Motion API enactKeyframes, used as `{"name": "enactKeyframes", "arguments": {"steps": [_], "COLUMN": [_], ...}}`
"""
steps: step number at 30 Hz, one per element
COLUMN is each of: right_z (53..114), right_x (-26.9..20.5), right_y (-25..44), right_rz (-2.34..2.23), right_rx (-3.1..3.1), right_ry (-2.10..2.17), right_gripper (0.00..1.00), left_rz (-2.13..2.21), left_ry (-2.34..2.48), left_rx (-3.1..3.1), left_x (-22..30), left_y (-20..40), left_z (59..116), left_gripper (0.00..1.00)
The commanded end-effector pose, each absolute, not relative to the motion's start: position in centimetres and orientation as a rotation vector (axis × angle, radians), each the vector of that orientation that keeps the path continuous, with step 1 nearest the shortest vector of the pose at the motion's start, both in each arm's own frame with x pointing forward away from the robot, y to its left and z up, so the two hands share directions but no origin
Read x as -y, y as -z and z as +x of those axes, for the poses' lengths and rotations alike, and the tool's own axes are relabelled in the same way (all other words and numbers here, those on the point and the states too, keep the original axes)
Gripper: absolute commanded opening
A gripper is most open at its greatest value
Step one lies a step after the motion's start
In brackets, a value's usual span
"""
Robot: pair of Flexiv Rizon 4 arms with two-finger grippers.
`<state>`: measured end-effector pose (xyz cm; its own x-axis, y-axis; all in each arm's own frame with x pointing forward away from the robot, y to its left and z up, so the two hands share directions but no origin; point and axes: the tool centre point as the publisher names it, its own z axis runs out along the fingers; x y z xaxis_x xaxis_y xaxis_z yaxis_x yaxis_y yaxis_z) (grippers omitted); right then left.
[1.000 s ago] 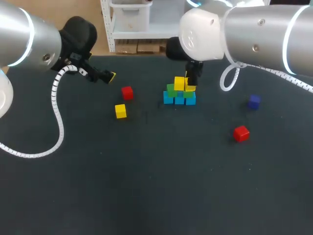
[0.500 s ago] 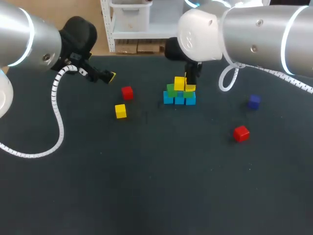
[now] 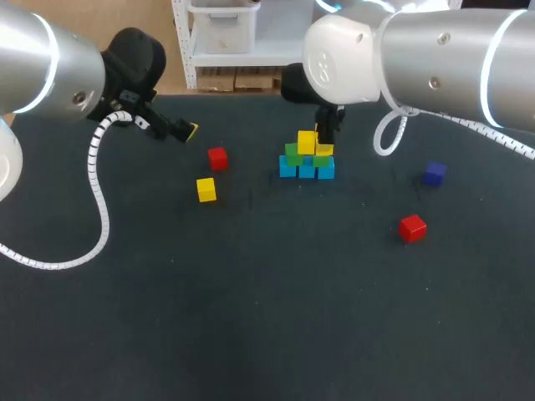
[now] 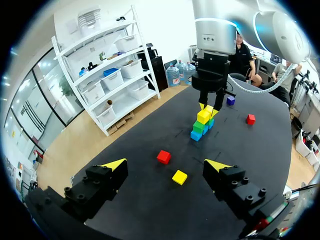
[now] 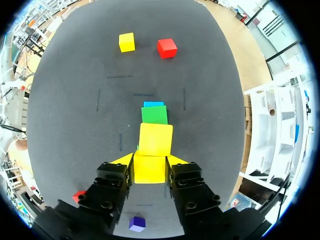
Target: Place the blue cubes, place green cubes on the blue cubes, place the yellow cubes on the green cubes, then place the red cubes on the yellow cubes, and place purple cube on the red cubes.
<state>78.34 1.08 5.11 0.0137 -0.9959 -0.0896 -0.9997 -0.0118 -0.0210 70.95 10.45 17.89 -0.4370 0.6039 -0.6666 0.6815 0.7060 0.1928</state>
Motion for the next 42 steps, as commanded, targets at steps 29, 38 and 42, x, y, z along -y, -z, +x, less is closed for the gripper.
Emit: {"name": "enactKeyframes", "arguments": {"steps": [29, 38, 42], "right_z": [76.5, 76.6, 76.9], "right_x": [2.9, 4.9, 5.8], "right_y": [-5.6, -8.0, -9.1], "right_rz": [-1.844, -1.783, -1.761], "right_rx": [-2.105, -2.095, -2.094], "right_ry": [-0.201, -0.166, -0.138], "right_gripper": [1.00, 1.00, 1.00], "left_rz": [0.976, 0.976, 0.976], "left_ry": [0.137, 0.137, 0.137], "left_rx": [-2.169, -2.169, -2.169], "left_x": [-10.5, -10.5, -10.5], "left_y": [-17.8, -17.8, -17.8], "left_z": [71.0, 71.0, 71.0], "left_gripper": [1.00, 1.00, 1.00]}}
